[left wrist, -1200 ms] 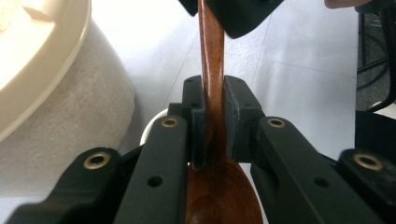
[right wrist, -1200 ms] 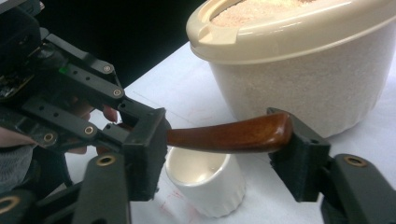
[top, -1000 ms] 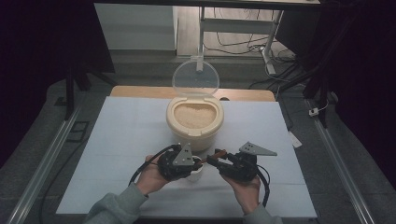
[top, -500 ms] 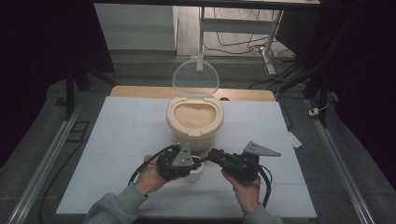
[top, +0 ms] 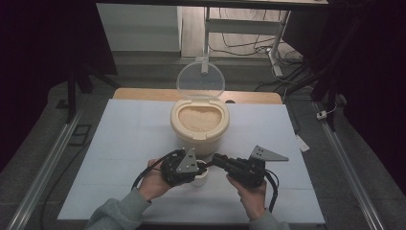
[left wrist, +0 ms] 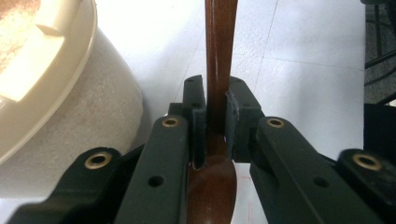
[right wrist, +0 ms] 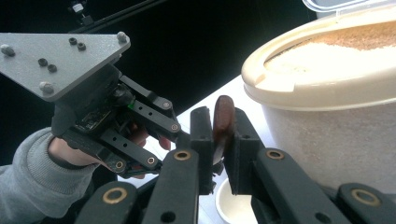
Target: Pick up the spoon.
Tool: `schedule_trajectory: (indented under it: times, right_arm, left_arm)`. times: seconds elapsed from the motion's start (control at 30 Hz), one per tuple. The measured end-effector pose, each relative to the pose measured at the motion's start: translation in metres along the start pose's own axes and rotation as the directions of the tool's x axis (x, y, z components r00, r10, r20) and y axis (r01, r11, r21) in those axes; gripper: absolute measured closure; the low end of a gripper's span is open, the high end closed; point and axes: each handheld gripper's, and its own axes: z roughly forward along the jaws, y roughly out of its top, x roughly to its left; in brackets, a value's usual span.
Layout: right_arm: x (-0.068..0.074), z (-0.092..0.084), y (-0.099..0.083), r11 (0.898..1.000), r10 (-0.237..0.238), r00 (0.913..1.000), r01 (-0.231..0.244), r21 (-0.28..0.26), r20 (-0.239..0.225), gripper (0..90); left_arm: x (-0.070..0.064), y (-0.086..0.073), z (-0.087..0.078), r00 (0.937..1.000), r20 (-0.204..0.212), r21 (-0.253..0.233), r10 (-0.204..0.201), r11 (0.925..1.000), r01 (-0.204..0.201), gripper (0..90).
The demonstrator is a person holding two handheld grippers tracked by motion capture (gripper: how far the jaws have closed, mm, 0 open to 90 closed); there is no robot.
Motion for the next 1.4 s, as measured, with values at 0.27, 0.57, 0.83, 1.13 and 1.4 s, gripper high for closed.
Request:
schedule_trajectory:
  times: [0.27, 0.57, 0.83, 1.13, 1.4]
  right_arm:
    - [0.001, -0.004, 0.002, 0.999, -0.015, 0.9998, 0.014, -0.037, -0.01, 83.5]
    - [-0.004, -0.014, 0.006, 0.996, -0.029, 0.9996, 0.028, -0.087, -0.009, 83.7]
    - [-0.01, -0.024, 0.01, 0.992, -0.026, 0.9996, 0.027, -0.127, 0.005, 83.7]
    - [-0.018, -0.037, 0.015, 0.986, -0.04, 0.9985, 0.046, -0.161, 0.037, 83.7]
    - [-0.023, -0.048, 0.02, 0.981, -0.049, 0.9969, 0.06, -0.185, 0.062, 83.7]
  left_arm:
    - [0.006, -0.004, -0.006, 0.9973, 0.001, -0.063, -0.073, 0.9953, 0.073, 63.9]
    - [0.013, -0.022, -0.024, 0.9813, -0.032, -0.12, -0.19, 0.9754, 0.185, 33.8]
    - [0.016, -0.053, -0.041, 0.9619, -0.073, -0.149, -0.264, 0.9565, 0.251, 28.3]
    - [0.024, -0.113, -0.064, 0.9048, -0.135, -0.151, -0.404, 0.9108, 0.384, 24.8]
    - [0.024, -0.153, -0.076, 0.8584, -0.163, -0.132, -0.486, 0.873, 0.469, 23.4]
